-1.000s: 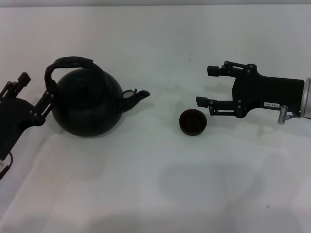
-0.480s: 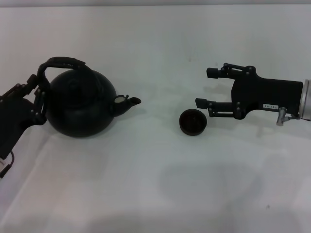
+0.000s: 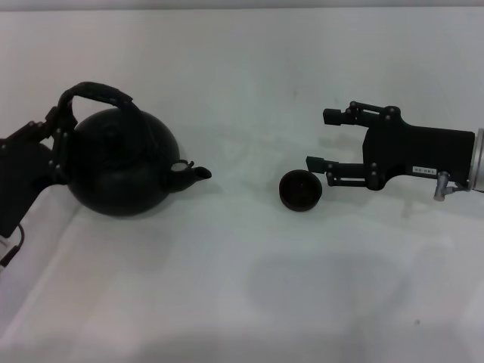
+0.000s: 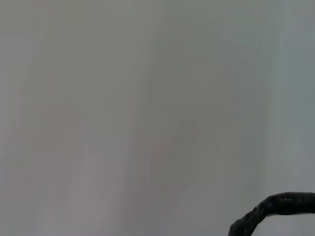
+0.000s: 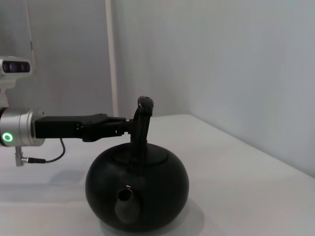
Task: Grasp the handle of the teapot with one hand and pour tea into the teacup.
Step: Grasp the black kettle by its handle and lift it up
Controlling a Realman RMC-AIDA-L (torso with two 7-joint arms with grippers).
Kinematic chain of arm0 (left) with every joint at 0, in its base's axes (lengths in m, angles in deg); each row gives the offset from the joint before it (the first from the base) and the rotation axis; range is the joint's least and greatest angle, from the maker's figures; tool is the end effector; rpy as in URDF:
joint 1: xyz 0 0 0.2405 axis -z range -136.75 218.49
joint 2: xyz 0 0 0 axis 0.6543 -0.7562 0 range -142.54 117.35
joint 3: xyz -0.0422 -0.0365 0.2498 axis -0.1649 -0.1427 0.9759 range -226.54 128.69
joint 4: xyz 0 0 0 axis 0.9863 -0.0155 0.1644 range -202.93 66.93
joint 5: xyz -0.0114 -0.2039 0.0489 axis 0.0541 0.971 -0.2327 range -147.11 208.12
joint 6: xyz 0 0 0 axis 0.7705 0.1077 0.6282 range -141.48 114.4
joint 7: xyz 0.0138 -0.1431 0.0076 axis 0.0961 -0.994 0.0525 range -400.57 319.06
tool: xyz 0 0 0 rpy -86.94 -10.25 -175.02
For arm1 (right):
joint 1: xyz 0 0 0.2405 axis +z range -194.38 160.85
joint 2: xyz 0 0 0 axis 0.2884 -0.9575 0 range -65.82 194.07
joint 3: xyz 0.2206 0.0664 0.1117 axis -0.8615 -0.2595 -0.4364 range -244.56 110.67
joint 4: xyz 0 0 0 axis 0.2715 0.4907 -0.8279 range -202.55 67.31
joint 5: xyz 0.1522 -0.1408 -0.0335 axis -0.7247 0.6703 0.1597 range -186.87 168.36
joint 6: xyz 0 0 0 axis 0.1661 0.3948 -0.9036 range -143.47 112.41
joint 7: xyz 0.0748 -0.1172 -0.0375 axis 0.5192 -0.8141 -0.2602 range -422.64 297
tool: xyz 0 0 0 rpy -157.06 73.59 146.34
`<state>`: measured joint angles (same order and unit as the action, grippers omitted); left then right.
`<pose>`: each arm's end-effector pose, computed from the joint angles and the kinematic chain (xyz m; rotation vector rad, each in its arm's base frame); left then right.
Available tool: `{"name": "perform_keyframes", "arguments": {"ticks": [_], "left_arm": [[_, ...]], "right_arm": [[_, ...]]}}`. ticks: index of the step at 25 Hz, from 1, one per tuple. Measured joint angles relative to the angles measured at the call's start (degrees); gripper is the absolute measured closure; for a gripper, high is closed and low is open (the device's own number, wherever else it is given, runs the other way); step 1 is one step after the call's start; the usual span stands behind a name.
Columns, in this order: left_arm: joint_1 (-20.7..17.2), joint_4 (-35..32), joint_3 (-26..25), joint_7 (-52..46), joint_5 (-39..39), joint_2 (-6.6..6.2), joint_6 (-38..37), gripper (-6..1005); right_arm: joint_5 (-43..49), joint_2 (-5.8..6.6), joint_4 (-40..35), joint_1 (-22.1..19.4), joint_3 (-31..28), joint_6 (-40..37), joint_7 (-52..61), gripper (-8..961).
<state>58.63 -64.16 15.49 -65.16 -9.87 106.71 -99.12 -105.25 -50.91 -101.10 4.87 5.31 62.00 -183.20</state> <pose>-0.3434 0.2416 -0.0339 -1.8601 -0.6177 -0.8780 0.2765 0.3043 -0.0301 -2.7131 0.3067 0.6759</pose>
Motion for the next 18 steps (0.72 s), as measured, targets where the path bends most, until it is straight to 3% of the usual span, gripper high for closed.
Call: {"name": "perform_keyframes", "arguments": {"ticks": [9,12,18], "left_arm": [[0.4,-6.3,0.2,-3.8,-2.9,-0.67,0.8,885],[-0.2,-15.1,0.2,-12.0,-6.9,-1.19,5.2,885],[-1.8,-31.3,0.2,-26.1,-18.7,-0.5,15.9,885]], "right_arm": [[-2.4,0.19,0.0,-1.3,-0.5,0.5,-2.1,109],[-2.5,0.18,0.1,-1.5,-1.1,0.6,-2.2,109],[-2.5,0.2,0.3,-2.3,-2.3,0.7,-2.3,108]]}}
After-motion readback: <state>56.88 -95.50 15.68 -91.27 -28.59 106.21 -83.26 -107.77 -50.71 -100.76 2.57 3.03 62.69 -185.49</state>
